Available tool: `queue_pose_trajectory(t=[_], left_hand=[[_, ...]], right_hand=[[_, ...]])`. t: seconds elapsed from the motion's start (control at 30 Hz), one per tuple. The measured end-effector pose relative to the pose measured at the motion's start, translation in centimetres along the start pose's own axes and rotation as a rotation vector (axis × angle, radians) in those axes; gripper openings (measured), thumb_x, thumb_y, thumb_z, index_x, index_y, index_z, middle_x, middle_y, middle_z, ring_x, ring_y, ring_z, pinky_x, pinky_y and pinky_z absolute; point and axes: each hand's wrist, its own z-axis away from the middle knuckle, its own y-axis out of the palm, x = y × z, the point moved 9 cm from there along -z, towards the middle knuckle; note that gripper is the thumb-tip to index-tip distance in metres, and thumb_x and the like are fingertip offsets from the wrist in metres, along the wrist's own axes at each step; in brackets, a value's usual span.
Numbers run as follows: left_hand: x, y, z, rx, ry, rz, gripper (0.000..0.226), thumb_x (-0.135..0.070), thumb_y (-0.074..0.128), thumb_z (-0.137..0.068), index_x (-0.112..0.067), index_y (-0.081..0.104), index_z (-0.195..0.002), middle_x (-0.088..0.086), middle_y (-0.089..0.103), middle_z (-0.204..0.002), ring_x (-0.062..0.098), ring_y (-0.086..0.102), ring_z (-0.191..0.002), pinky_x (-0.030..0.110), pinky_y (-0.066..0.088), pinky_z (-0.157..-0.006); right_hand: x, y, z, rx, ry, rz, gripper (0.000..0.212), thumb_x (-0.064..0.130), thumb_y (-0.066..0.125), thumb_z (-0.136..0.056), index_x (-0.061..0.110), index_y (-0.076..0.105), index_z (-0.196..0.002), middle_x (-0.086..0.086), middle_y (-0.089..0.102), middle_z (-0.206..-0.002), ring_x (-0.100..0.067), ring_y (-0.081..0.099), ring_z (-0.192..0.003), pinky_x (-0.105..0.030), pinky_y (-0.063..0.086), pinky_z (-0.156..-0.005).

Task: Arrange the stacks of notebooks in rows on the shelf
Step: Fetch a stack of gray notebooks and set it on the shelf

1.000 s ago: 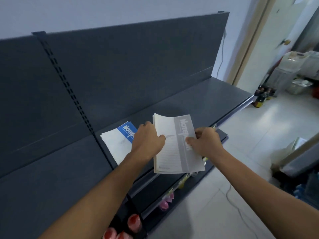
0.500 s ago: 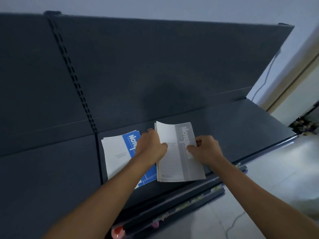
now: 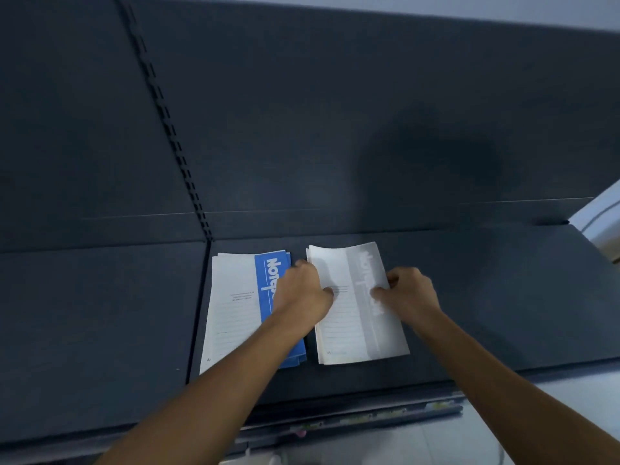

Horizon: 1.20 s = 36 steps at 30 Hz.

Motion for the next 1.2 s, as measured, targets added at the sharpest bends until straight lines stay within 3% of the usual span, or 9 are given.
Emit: queue_pose_trajectory(t=[0.17, 0.3, 0.57, 0.63, 0.73, 0.8, 0.87, 1.03, 1.2], left_hand=[[0.3, 0.4, 0.1, -0.031, -0.045, -0.048, 0.038, -0.030, 0.072, -0.086, -0.004, 0.057, -0.111, 0.010, 0.062, -0.106, 0.026, 0.061, -0.091, 0.035, 0.052, -0.070], [-0.2, 0.6, -0.1, -0.063, -0.046, -0.061, 0.038, -0.035, 0.073, -0.087, -0.006, 0.058, -0.106, 0.009, 0.062, -0.102, 0.026, 0.059, -0.086, 0.034, 0.048, -0.066], [-0.6, 1.6, 0.1, -0.112, -0.048, -0.163, 0.049, -0.047, 0.071, -0.089, -0.006, 0.059, -0.113, 0.010, 0.063, -0.110, 0.030, 0.064, -0.096, 0.039, 0.055, -0.077], [-0.6, 1.2, 0.3, -0.132, -0.042, -0.190, 0.049, -0.048, 0.070, -0.089, -0.006, 0.057, -0.111, 0.010, 0.061, -0.110, 0.030, 0.064, -0.095, 0.037, 0.051, -0.073], [-0.3, -0.1, 0.5, -0.159, -0.012, -0.182, 0.037, -0.044, 0.066, -0.092, -0.010, 0.052, -0.099, 0.007, 0.058, -0.106, 0.025, 0.057, -0.085, 0.035, 0.045, -0.067], [0.2, -1.4, 0.6, -0.171, 0.019, -0.156, 0.033, -0.042, 0.062, -0.094, -0.011, 0.055, -0.101, 0.005, 0.060, -0.105, 0.024, 0.058, -0.086, 0.035, 0.047, -0.070], [1.0, -3.6, 0.9, -0.213, 0.045, -0.124, 0.028, -0.039, 0.060, -0.095, -0.012, 0.060, -0.102, 0.004, 0.064, -0.102, 0.023, 0.062, -0.086, 0.034, 0.050, -0.073], [5.1, -10.5, 3.1, -0.340, -0.008, -0.028, 0.026, -0.035, 0.060, -0.096, -0.018, 0.064, -0.115, -0.003, 0.068, -0.102, 0.017, 0.065, -0.088, 0.030, 0.052, -0.076], [11.5, -17.0, 7.9, -0.440, -0.125, -0.049, 0.020, -0.031, 0.059, -0.092, -0.019, 0.065, -0.107, -0.001, 0.069, -0.099, 0.024, 0.066, -0.089, 0.039, 0.057, -0.078]], right_hand=[[-0.4, 1.2, -1.4, 0.067, -0.032, 0.000, 0.024, 0.018, 0.066, -0.075, -0.005, 0.061, -0.078, -0.006, 0.056, -0.065, -0.019, 0.051, -0.059, -0.029, 0.038, -0.053], [-0.8, 0.8, -1.7, 0.069, -0.030, -0.008, 0.014, 0.017, 0.062, -0.071, 0.014, 0.050, -0.067, -0.002, 0.045, -0.064, -0.019, 0.042, -0.057, -0.028, 0.032, -0.052], [-1.1, 0.4, -1.9, 0.056, -0.064, 0.043, 0.021, 0.015, 0.060, -0.071, 0.012, 0.040, -0.065, -0.002, 0.042, -0.062, -0.019, 0.040, -0.051, -0.024, 0.030, -0.049], [-0.9, 0.6, -1.9, 0.053, -0.070, 0.082, 0.024, 0.015, 0.059, -0.073, 0.011, 0.038, -0.064, -0.005, 0.048, -0.072, -0.022, 0.045, -0.057, -0.024, 0.033, -0.051], [0.4, 0.0, -1.6, 0.004, -0.108, 0.193, 0.018, 0.020, 0.061, -0.078, 0.011, 0.045, -0.076, -0.009, 0.050, -0.096, -0.029, 0.050, -0.084, -0.030, 0.038, -0.062], [2.0, -0.3, -1.4, -0.053, -0.175, 0.285, 0.027, 0.025, 0.064, -0.083, 0.009, 0.055, -0.103, -0.010, 0.051, -0.112, -0.030, 0.052, -0.102, -0.034, 0.039, -0.068], [4.6, -0.4, -0.9, -0.103, -0.277, 0.286, 0.035, 0.027, 0.065, -0.088, 0.010, 0.056, -0.117, -0.010, 0.052, -0.120, -0.028, 0.052, -0.108, -0.033, 0.039, -0.069], [13.6, 3.5, 2.4, -0.003, -0.592, 0.154, 0.031, 0.028, 0.063, -0.092, 0.019, 0.061, -0.122, -0.003, 0.057, -0.121, -0.024, 0.061, -0.106, -0.032, 0.049, -0.079], [23.4, 10.6, 9.2, 0.186, -0.903, 0.156, 0.027, 0.031, 0.058, -0.094, 0.024, 0.061, -0.119, 0.004, 0.058, -0.118, -0.021, 0.063, -0.099, -0.035, 0.051, -0.082]])
